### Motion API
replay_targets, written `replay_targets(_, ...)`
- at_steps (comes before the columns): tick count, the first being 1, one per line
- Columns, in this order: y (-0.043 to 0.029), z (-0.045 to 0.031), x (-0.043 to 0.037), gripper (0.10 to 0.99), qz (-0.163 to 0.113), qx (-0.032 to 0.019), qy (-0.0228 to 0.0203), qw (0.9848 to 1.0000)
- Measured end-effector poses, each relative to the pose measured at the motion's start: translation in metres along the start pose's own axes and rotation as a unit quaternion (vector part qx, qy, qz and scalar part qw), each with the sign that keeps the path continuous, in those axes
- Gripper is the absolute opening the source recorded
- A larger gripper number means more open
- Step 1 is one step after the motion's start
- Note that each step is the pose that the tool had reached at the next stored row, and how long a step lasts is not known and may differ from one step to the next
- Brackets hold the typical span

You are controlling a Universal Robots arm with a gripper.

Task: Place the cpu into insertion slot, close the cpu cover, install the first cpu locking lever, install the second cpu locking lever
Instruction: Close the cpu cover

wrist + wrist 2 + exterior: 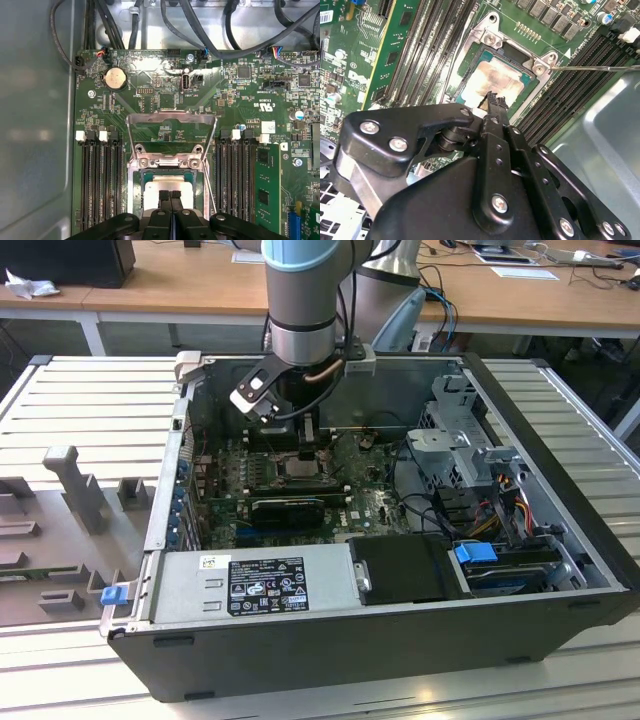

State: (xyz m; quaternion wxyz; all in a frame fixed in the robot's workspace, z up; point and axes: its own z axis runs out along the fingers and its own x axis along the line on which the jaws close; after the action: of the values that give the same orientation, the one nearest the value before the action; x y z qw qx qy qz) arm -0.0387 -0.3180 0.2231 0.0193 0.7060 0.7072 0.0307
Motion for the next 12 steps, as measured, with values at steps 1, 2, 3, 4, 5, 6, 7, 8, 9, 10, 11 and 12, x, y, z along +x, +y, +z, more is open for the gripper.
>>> replay_targets(1,0.0000,-0.0001,0.0000,0.106,0.000,0.0000,0.0001,1.0000)
replay_targets(2,0.0000,-0.0003,0.0000,0.106,0.000,0.0000,0.0002,1.0000)
replay_targets(3,0.0000,-0.0004,0.0000,0.106,0.000,0.0000,0.0003,1.0000)
replay_targets(4,0.0000,-0.0006,0.0000,0.106,0.000,0.0000,0.0004,1.0000)
replay_targets(5,0.0000,-0.0007,0.0000,0.106,0.000,0.0000,0.0005,1.0000)
replay_targets(6,0.0000,-0.0008,0.0000,0.106,0.000,0.0000,0.0006,1.0000)
replay_targets(7,0.0001,-0.0009,0.0000,0.106,0.000,0.0000,0.0007,1.0000)
replay_targets(8,0.0001,-0.0011,0.0000,0.106,0.000,0.0000,0.0008,1.0000)
replay_targets(9,0.0001,-0.0012,0.0000,0.106,0.000,0.0000,0.0009,1.0000)
replay_targets(10,0.0001,-0.0014,0.0000,0.106,0.000,0.0000,0.0009,1.0000)
replay_targets(11,0.0001,-0.0015,0.0000,0.106,0.000,0.0001,0.0009,1.0000)
replay_targets(12,0.0001,-0.0018,0.0000,0.106,0.000,0.0001,0.0008,1.0000)
